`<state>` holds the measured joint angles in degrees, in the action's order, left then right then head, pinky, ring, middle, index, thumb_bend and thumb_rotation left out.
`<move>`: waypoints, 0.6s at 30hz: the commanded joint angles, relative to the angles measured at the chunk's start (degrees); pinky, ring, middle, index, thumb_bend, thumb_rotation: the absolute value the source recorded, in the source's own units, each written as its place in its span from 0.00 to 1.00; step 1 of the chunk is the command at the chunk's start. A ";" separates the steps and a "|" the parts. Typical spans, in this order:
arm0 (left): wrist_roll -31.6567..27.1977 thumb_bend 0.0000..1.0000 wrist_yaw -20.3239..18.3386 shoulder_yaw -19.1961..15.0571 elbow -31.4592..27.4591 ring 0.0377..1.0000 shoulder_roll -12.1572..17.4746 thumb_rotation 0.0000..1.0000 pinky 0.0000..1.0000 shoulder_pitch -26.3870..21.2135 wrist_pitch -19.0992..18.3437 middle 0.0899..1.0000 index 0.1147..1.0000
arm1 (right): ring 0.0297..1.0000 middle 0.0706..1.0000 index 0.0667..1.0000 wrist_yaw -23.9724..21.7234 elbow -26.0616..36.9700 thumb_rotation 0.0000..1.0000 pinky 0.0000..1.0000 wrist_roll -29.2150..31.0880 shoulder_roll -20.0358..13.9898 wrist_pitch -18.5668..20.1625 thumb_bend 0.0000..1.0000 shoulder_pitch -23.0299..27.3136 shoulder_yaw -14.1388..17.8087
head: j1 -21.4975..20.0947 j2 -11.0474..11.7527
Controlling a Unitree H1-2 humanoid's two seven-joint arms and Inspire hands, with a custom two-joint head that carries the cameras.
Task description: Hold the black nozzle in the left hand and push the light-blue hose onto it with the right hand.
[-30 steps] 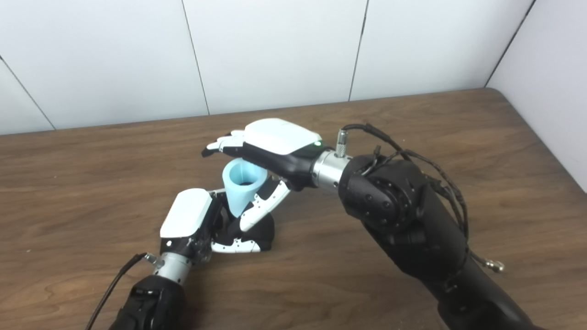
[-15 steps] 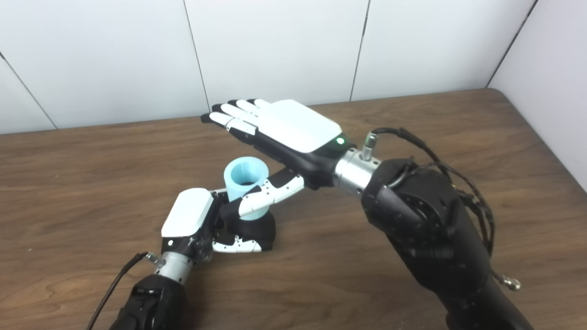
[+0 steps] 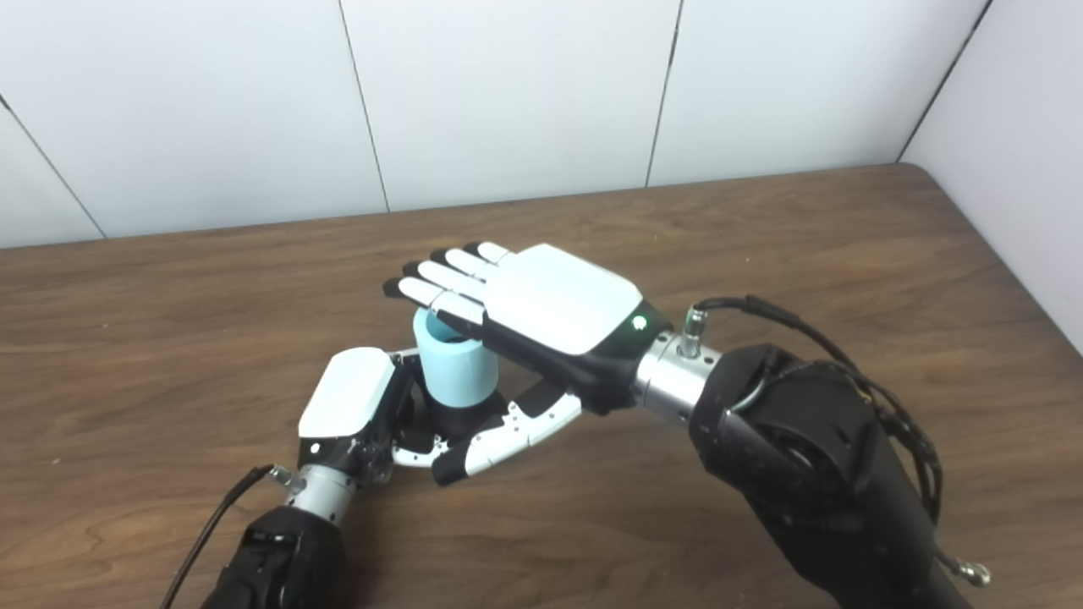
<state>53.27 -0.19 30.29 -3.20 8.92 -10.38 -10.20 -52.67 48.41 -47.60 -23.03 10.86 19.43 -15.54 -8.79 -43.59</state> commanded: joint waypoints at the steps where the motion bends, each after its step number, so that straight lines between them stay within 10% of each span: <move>1: 0.05 0.52 -4.00 1.30 2.25 0.34 1.08 0.00 0.29 2.04 -0.07 0.34 0.45 | 1.00 1.00 1.00 -0.20 2.02 1.00 1.00 -0.75 -0.14 -1.29 0.71 0.99 0.56 | -0.02 -0.02; 18: 0.51 0.52 -5.12 1.70 1.70 0.37 0.92 0.00 0.32 1.73 -1.10 0.35 0.45 | 1.00 1.00 0.98 0.23 -0.17 1.00 1.00 -1.31 -0.04 -4.84 0.69 -1.97 2.00 | 0.29 -0.15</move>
<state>53.12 -0.63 30.45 -3.20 9.02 -10.66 -10.44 -54.08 47.72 -48.71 -22.85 7.25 16.74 -14.38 -8.44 -43.59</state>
